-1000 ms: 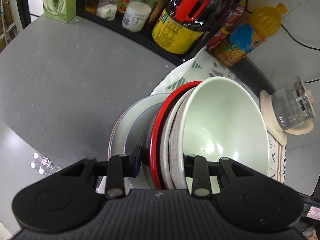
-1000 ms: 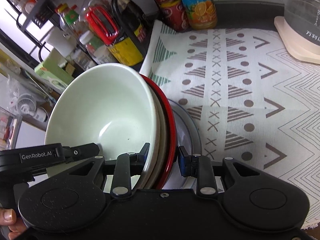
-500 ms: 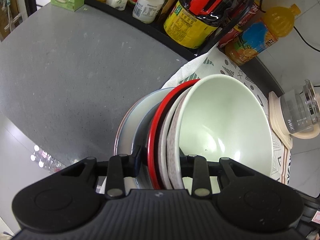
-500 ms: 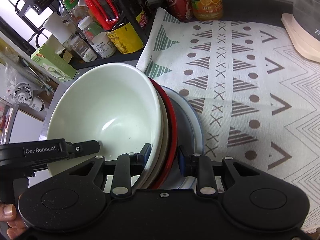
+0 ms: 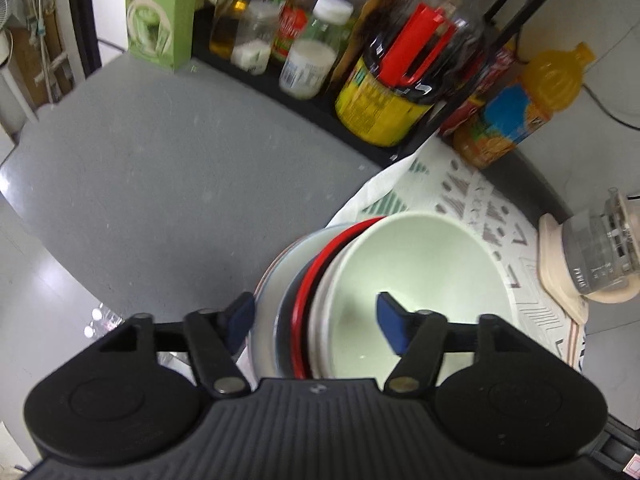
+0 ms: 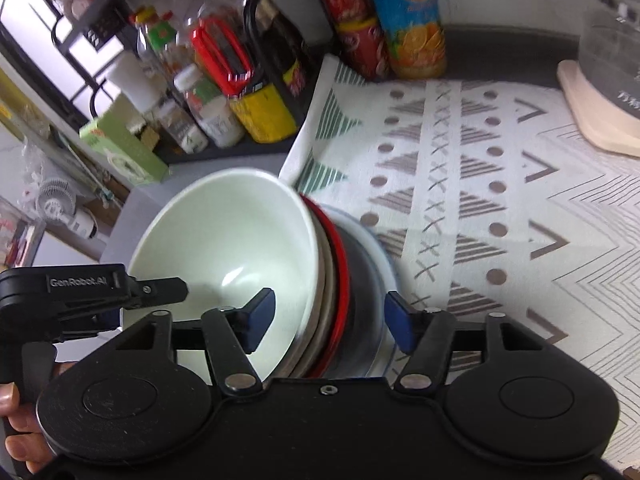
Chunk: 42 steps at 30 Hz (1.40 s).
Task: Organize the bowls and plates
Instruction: 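Lower the bowl stack onto the plate stack and open both tools, then withdraw both tools up and away from the stacked dishes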
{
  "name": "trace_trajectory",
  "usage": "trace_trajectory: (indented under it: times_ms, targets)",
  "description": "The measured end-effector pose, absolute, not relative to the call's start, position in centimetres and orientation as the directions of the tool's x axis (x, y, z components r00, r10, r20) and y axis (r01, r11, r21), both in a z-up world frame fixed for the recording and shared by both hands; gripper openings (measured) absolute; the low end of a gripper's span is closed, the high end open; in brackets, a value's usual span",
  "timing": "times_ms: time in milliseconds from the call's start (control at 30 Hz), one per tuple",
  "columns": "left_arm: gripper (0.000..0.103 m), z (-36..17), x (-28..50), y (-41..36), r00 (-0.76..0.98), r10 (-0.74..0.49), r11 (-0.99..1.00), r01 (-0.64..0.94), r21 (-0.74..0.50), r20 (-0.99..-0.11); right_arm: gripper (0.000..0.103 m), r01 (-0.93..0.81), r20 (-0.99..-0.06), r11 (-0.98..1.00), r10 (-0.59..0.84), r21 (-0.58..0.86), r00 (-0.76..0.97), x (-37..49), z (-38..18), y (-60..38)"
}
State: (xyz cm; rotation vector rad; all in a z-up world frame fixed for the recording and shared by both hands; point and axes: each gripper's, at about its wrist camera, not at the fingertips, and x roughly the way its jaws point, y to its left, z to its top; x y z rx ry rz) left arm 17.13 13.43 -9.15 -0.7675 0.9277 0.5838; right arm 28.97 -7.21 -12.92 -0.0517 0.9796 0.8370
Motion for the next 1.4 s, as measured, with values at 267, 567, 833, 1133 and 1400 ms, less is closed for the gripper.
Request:
trace_trajectory:
  times_ms: [267, 567, 833, 1133, 1400]
  targets:
    - [0.085, -6.0, 16.8, 10.9, 0.519, 0.138, 0.658, -0.684, -0.313, -0.844, 0.103, -0.617, -0.668, 0.724, 0.627, 0.310, 0.400, 28.1, -10.1, -10.8]
    - [0.087, -3.4, 15.6, 7.5, 0.536, 0.152, 0.700, -0.651, -0.292, -0.830, 0.103, -0.587, -0.621, 0.744, 0.632, 0.319, 0.464, 26.1, -8.5, -14.6]
    - [0.088, -1.6, 15.2, 5.4, 0.574, 0.141, 0.764, -0.581, -0.279, -0.807, 0.103, -0.534, -0.600, 0.778, 0.610, 0.330, 0.518, 24.4, -7.4, -17.8]
    - [0.101, 0.6, 14.2, 4.2, 0.647, 0.084, 0.847, -0.447, -0.288, -0.758, 0.103, -0.474, -0.567, 0.830, 0.551, 0.295, 0.613, 22.0, -5.4, -20.7]
    - [0.103, 1.2, 11.1, 5.1, 0.670, 0.026, 0.896, -0.346, -0.280, -0.742, 0.103, -0.389, -0.540, 0.875, 0.485, 0.290, 0.688, 18.2, -4.9, -21.9]
